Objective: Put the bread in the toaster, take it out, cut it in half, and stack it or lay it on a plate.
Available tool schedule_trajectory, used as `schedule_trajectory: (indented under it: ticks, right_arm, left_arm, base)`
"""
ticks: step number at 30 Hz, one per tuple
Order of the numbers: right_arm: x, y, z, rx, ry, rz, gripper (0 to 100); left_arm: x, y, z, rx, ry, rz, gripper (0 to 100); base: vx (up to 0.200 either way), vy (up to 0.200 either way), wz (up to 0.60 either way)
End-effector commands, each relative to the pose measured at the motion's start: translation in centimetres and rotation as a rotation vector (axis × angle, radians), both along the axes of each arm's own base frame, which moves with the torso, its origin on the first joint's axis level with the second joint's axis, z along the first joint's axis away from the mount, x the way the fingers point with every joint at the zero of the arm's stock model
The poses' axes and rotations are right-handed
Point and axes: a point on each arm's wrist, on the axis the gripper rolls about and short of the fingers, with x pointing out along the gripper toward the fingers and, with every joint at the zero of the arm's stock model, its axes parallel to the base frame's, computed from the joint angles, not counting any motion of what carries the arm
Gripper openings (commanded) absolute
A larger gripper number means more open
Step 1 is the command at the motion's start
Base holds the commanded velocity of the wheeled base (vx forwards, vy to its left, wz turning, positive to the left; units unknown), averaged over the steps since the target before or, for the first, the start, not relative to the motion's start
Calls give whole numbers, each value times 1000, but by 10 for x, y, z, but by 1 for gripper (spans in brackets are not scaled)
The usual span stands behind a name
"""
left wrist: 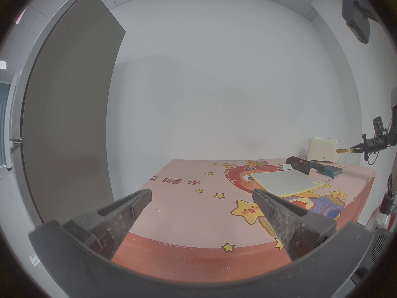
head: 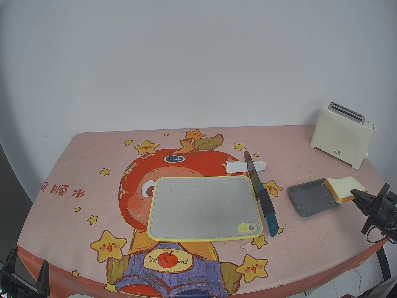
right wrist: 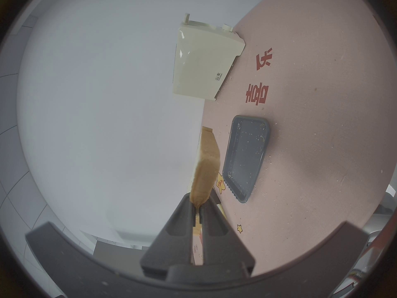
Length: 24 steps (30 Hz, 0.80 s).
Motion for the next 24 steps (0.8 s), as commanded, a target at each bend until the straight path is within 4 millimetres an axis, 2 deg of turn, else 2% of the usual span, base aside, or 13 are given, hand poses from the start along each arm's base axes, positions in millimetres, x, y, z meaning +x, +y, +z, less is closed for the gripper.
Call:
schedule_trajectory:
  ticks: [1,10,16,24]
  right_arm:
    - [-3,0,-4,1,18,-1,0]
    - [-5,0,-4,-19,19,-1,0]
    - [-18,2,2,-172,-72,34,0]
    - [-5,3,-6,-370,-88,118,0]
  left_arm:
    - [0,0,-5,-1,7,1,100]
    - [0,0,-5,-1,7,1,100]
    - [0,0,-5,-1,7,1,100]
    - [0,0,-5,-1,7,1,100]
  base:
    - [0,0,0]
    - [0,0,0]
    - [0,0,0]
    - [0,0,0]
